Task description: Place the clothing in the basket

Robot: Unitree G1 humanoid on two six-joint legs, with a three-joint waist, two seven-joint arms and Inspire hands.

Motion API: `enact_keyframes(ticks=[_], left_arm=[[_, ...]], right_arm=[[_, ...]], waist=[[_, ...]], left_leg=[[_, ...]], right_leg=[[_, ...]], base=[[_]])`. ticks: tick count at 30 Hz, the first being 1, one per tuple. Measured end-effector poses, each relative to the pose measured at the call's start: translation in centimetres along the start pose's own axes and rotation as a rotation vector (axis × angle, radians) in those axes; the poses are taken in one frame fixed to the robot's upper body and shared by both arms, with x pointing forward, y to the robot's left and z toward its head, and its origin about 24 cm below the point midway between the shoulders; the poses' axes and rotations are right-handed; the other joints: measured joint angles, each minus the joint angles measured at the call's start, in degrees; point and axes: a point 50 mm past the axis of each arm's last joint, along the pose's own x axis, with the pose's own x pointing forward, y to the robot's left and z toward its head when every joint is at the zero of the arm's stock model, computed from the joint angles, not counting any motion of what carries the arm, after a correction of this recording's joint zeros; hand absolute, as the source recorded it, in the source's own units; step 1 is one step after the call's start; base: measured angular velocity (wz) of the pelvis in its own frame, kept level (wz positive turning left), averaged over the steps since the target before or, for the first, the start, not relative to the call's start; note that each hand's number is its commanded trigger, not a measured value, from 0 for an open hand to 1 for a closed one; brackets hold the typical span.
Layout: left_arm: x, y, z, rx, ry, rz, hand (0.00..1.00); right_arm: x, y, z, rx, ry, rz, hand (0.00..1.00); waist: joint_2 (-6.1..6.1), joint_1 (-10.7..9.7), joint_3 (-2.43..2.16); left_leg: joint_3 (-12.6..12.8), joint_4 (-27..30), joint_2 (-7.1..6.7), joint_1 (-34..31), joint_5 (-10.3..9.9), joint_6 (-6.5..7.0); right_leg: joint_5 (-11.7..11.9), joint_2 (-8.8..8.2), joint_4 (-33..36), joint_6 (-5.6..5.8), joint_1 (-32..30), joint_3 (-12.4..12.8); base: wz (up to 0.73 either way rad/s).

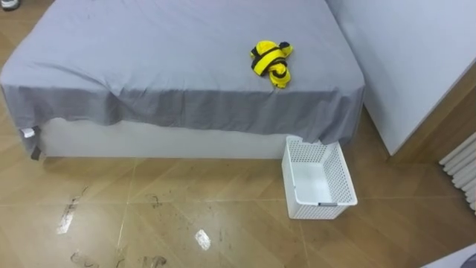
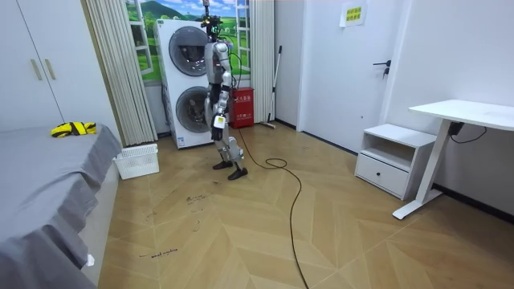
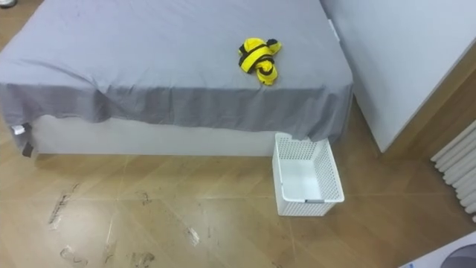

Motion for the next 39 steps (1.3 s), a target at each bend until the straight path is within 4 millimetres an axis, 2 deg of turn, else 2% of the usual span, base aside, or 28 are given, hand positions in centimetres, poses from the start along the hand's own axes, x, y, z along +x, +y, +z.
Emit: enact_keyframes(ticks=[10, 13, 14, 15, 16, 17, 18, 19, 20, 21, 22, 23, 24, 25, 26, 27, 28, 29, 30, 31, 32, 33, 34, 35, 36, 37, 38, 39], left_arm=[[0.2, 0.3, 0.0, -0.033, 0.024, 0.003, 0.0], [0.3, 0.6, 0.7, -0.057, 0.004, 0.012, 0.0], [0.4, 0.7, 1.1, -0.079, -0.007, 0.015, 0.0], [0.4, 0.7, 1.2, -0.104, -0.013, 0.017, 0.0], [0.4, 0.7, 1.3, -0.113, -0.015, 0.018, 0.0], [0.4, 0.7, 1.5, -0.124, -0.023, 0.018, 0.0], [0.4, 0.6, 1.7, -0.137, -0.033, 0.015, 0.0], [0.4, 0.5, 1.9, -0.147, -0.042, 0.013, 0.0], [0.4, 0.4, 2.5, -0.182, -0.063, 0.007, 0.0], [0.3, 0.3, 2.8, -0.221, -0.083, 0.003, 0.0], [0.3, 0.3, 2.9, -0.237, -0.092, 0.003, 0.0], [0.3, 0.4, 3.1, -0.263, -0.106, 0.005, 0.0], [0.3, 0.6, 3.0, -0.294, -0.111, 0.015, 0.0], [0.3, 0.7, 3.0, -0.304, -0.113, 0.019, 0.0], [0.3, 0.9, 3.0, -0.321, -0.113, 0.025, 0.0], [0.3, 0.9, 2.8, -0.321, -0.111, 0.027, 0.0], [0.2, 0.9, 2.7, -0.32, -0.108, 0.027, 0.0], [0.2, 0.9, 2.7, -0.314, -0.112, 0.025, 0.0], [0.3, 1.0, 3.1, -0.312, -0.126, 0.021, 0.0], [0.3, 1.0, 3.2, -0.311, -0.128, 0.02, 0.0], [0.3, 1.0, 3.0, -0.306, -0.124, 0.022, 0.0], [0.3, 1.1, 2.8, -0.292, -0.118, 0.023, 0.0], [0.3, 1.2, 2.6, -0.284, -0.115, 0.024, 0.0], [0.2, 1.2, 2.2, -0.249, -0.109, 0.025, 0.0], [0.2, 1.1, 2.3, -0.201, -0.111, 0.017, 0.0], [0.3, 0.9, 2.4, -0.181, -0.111, 0.01, 0.0], [0.3, 0.6, 2.6, -0.137, -0.116, 0.001, 0.0], [0.4, 0.3, 3.1, -0.103, -0.128, -0.01, 0.0]], right_arm=[[0.0, 0.1, -0.1, -0.014, 0.018, 0.005, 0.0], [0.1, 0.3, 0.0, -0.008, 0.023, 0.015, 0.0], [0.1, 0.3, 0.0, -0.008, 0.025, 0.014, 0.0], [0.1, 0.2, 0.0, -0.01, 0.026, 0.014, 0.0], [0.0, 0.2, 0.0, -0.011, 0.024, 0.014, 0.0], [0.0, 0.0, -0.1, -0.014, 0.021, 0.013, 0.0], [-0.1, -0.2, -0.2, -0.01, 0.022, 0.006, 0.0], [-0.1, -0.2, -0.1, -0.008, 0.021, 0.005, 0.0], [-0.1, -0.2, 0.0, -0.01, 0.019, 0.005, 0.0], [0.0, -0.1, 0.2, -0.023, 0.018, 0.003, 0.0], [0.0, 0.0, 0.3, -0.027, 0.015, 0.003, 0.0], [0.0, 0.0, 0.6, -0.029, 0.009, 0.002, 0.0], [-0.1, -0.2, 0.7, -0.033, 0.006, -0.002, 0.0], [-0.1, -0.3, 0.8, -0.041, 0.004, -0.002, 0.0], [-0.2, -0.5, 0.9, -0.055, 0.001, -0.002, 0.0], [-0.2, -0.5, 1.2, -0.061, -0.008, 0.001, 0.0], [-0.2, -0.5, 1.4, -0.066, -0.013, 0.001, 0.0], [-0.2, -0.6, 1.7, -0.065, -0.02, -0.001, 0.0], [-0.1, -0.2, 2.0, -0.075, -0.028, 0.006, 0.0], [-0.1, -0.2, 2.1, -0.069, -0.032, 0.006, 0.0], [-0.1, 0.1, 2.3, -0.068, -0.046, 0.019, 0.0], [0.0, 0.4, 2.3, -0.08, -0.06, 0.034, 0.0], [0.0, 0.8, 2.5, -0.082, -0.072, 0.049, 0.0], [0.1, 1.8, 3.0, -0.087, -0.103, 0.085, 0.0], [0.1, 2.5, 3.4, -0.084, -0.134, 0.114, 0.0], [0.1, 2.8, 3.7, -0.086, -0.15, 0.126, 0.0], [0.2, 3.7, 4.4, -0.098, -0.176, 0.157, 0.0], [0.2, 5.4, 5.4, -0.117, -0.211, 0.208, 0.0]], waist=[[-0.43, 0.2, 0.03], [-0.74, 1.2, 0.17], [-0.8, 1.8, 0.25], [-0.72, 1.8, 0.24], [-0.54, 1.8, 0.28], [-0.35, 1.3, 0.56], [-0.19, 1.5, 0.59], [-0.2, 1.6, 0.6], [-0.52, 1.5, 0.62], [-0.89, 1.9, 0.61], [-0.98, 2.3, 0.6], [-1.06, 2.8, 0.56], [-0.86, 3.1, 0.54], [-0.83, 3.1, 0.57], [-0.75, 3.1, 0.56], [-0.81, 3.1, 0.46], [-0.9, 2.9, 0.41], [-1.94, 2.7, 0.01], [-2.44, 2.6, -0.33], [-2.55, 2.5, -0.29], [-2.58, 2.9, -0.23], [-2.6, 3.4, -0.2], [-2.68, 3.6, -0.16], [-2.69, 3.5, 0.03], [-2.76, 3.3, 0.26], [-2.45, 3.4, 0.17], [-1.96, 3.5, 0.42], [-1.95, 3.5, 0.48]], left_leg=[[0.1, 1.4, 0.2, -0.4, -0.1, -0.17], [0.6, 10.3, 1.49, -4.2, -2.7, -0.96], [0.5, 16.0, 2.34, -6.1, -3.3, -1.25], [0.4, 21.5, 3.21, -8.1, -3.3, -1.23], [0.1, 24.0, 3.8, -9.3, -3.3, -1.16], [-0.6, 29.4, 4.9, -12.1, -2.8, -0.48], [-1.1, 31.9, 4.58, -14.4, -3.0, 0.04], [-1.2, 31.7, 3.71, -15.7, -3.4, 0.55], [-1.1, 29.5, 1.44, -18.9, -3.7, 1.45], [-0.3, 24.9, -1.04, -22.1, -3.1, 1.59], [0.3, 21.5, -1.93, -23.6, -2.2, 1.65], [0.3, 14.1, -3.18, -26.3, 1.4, 1.36], [0.3, 8.9, -3.24, -28.1, 6.3, 1.34], [0.3, 6.7, -3.06, -28.6, 8.3, 1.15], [0.3, 4.0, -2.89, -29.1, 12.1, 1.41], [0.5, 3.9, -3.63, -29.3, 16.3, 2.39], [0.5, 4.3, -4.39, -29.7, 17.5, 3.7], [1.4, 5.8, -6.39, -31.1, 17.2, 5.64], [3.2, 7.8, -8.16, -32.0, 14.7, 8.26], [3.5, 9.3, -8.78, -32.1, 13.6, 8.75], [3.8, 12.3, -9.69, -31.9, 10.6, 9.26], [4.5, 14.6, -9.93, -30.6, 7.7, 9.72], [5.1, 15.1, -10.08, -29.4, 6.5, 9.91], [5.3, 14.6, -10.57, -26.2, 4.6, 10.3], [5.1, 12.7, -11.42, -22.2, 3.5, 10.71], [4.8, 11.4, -11.48, -20.4, 2.7, 10.59], [4.3, 9.8, -11.56, -17.7, 1.4, 10.75], [4.1, 8.9, -11.43, -15.7, 0.5, 10.73]], right_leg=[[-0.6, 0.04, 0.9, -0.25, -0.6, 0.1], [-3.2, 0.05, 5.5, -1.2, -2.9, 0.1], [-4.2, 0.27, 6.9, -1.75, -3.0, 0.3], [-4.8, 0.55, 7.7, -2.37, -2.8, 0.7], [-5.0, 0.58, 7.9, -2.66, -2.5, 0.9], [-5.6, 1.57, 7.8, -3.2, -1.6, 1.7], [-6.4, 1.62, 8.2, -3.98, -1.2, 2.1], [-6.8, 1.39, 8.5, -4.03, -1.3, 2.2], [-7.6, 0.66, 9.0, -3.88, -1.4, 2.6], [-8.4, -0.27, 9.0, -3.08, -1.5, 3.2], [-8.5, -0.68, 8.9, -3.0, -1.4, 3.6], [-9.1, -1.12, 8.7, -2.76, -1.1, 3.9], [-9.9, -1.67, 8.7, -2.61, -0.3, 4.3], [-10.4, -1.72, 8.6, -2.63, 0.3, 4.7], [-11.5, -2.09, 8.6, -2.54, 1.3, 5.4], [-12.8, -3.03, 8.3, -1.69, 2.4, 6.5], [-13.3, -3.71, 7.9, -1.19, 2.6, 6.6], [-13.9, -5.79, 7.5, 0.56, 2.9, 6.6], [-14.5, -7.86, 7.5, 1.26, 2.9, 8.0], [-14.4, -8.35, 7.4, 1.53, 2.9, 8.4], [-13.4, -9.15, 7.9, 3.28, 3.3, 8.4], [-12.4, -9.94, 11.4, 4.69, 3.5, 7.8], [-11.7, -10.4, 14.9, 5.19, 3.0, 7.8], [-9.0, -10.89, 23.2, 5.57, 1.5, 7.5], [-3.7, -11.75, 32.3, 5.78, -0.9, 7.0], [-0.3, -11.88, 36.3, 5.6, -2.3, 6.6], [3.0, -12.43, 43.6, 5.54, -6.0, 5.6], [0.8, -12.34, 49.4, 4.41, -10.7, 4.6]], base=[[0.0], [-0.16], [-0.25], [-0.2], [0.0], [0.12], [0.13], [0.05], [-0.09], [-0.18], [-0.32], [-0.45], [-0.45], [-0.41], [-0.3], [-0.22], [-0.03], [0.15], [0.19], [0.09], [0.0], [-0.11], [-0.11], [0.0], [0.09], [0.04], [-0.08], [-0.07]])
